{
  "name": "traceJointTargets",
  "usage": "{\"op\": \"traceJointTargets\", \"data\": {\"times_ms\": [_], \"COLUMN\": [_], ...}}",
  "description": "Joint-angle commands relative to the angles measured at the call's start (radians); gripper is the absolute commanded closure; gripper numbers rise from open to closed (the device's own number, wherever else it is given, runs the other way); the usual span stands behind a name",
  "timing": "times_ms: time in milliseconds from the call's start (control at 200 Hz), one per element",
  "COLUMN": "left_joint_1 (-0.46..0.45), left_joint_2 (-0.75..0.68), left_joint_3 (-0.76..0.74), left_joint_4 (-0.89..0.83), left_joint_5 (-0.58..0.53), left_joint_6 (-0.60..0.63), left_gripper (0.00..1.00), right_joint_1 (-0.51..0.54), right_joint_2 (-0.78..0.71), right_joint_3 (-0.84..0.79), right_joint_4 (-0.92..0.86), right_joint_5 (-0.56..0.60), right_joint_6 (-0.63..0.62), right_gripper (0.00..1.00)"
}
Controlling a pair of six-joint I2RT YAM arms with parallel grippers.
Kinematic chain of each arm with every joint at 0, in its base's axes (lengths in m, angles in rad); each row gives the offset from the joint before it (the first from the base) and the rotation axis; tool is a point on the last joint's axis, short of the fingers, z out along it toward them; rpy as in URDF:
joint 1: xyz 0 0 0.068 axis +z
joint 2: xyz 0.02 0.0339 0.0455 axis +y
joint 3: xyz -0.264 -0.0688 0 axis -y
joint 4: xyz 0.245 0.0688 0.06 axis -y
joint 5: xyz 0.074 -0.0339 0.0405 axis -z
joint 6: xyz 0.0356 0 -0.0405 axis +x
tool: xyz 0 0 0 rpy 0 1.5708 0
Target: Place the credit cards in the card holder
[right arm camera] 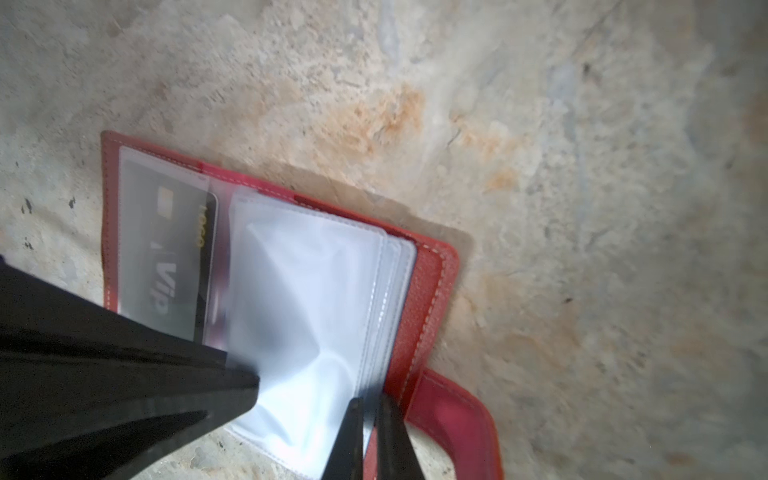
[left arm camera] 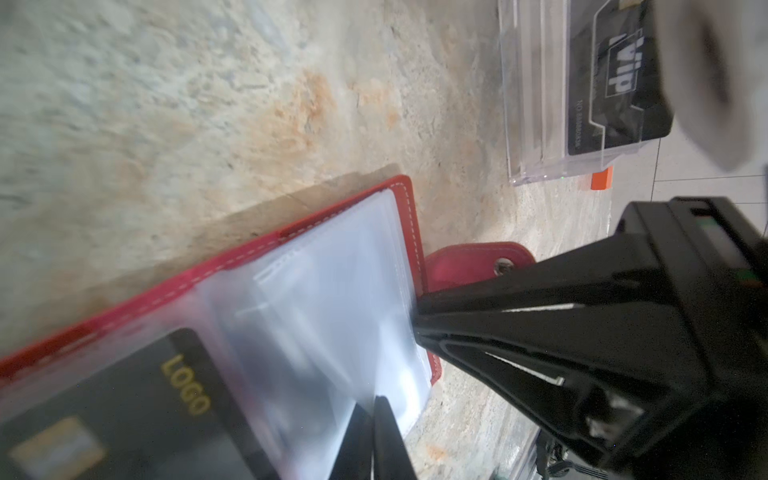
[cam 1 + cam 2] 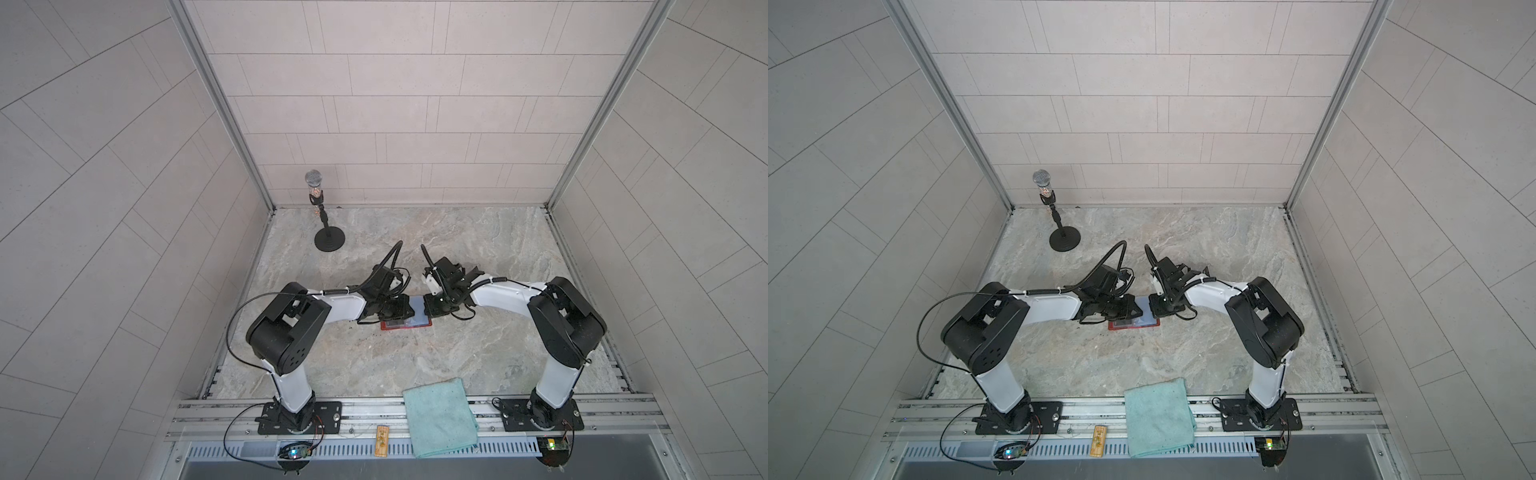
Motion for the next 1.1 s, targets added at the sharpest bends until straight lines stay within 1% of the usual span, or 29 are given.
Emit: {"op": "traceJointTargets", "data": {"times_ms": [0,360,576,841,966,1096], "left_joint_1": [-0.005,-0.001,-0.002,-0.002,-0.001,-0.001], "left_joint_2": [-0.045,-0.091,-0.081,-0.082,-0.081,-0.083], "left_joint_3": [-0.011,-0.044,-0.067,-0.073,-0.073,-0.075], "left_joint_4": [-0.024,-0.008,0.038,0.055,0.056,0.054], "left_joint_5": [-0.047,-0.093,-0.077,-0.070,-0.070,-0.070], "left_joint_6": [0.023,0.018,-0.004,-0.015,-0.015,-0.014], "left_gripper": [0.92,0.95,0.95,0.95,0.96,0.96], "right_joint_1": [0.005,0.007,0.005,0.005,0.006,0.007], "right_joint_2": [0.033,0.026,-0.024,-0.078,-0.053,-0.035], "right_joint_3": [-0.001,0.004,-0.004,-0.025,-0.018,-0.023], "right_joint_4": [-0.061,-0.070,-0.052,-0.010,0.002,0.031], "right_joint_5": [0.038,0.037,0.026,-0.019,-0.068,-0.091], "right_joint_6": [-0.016,-0.020,-0.010,-0.002,0.000,0.015], "right_gripper": [0.90,0.92,0.92,0.92,0.92,0.92]}}
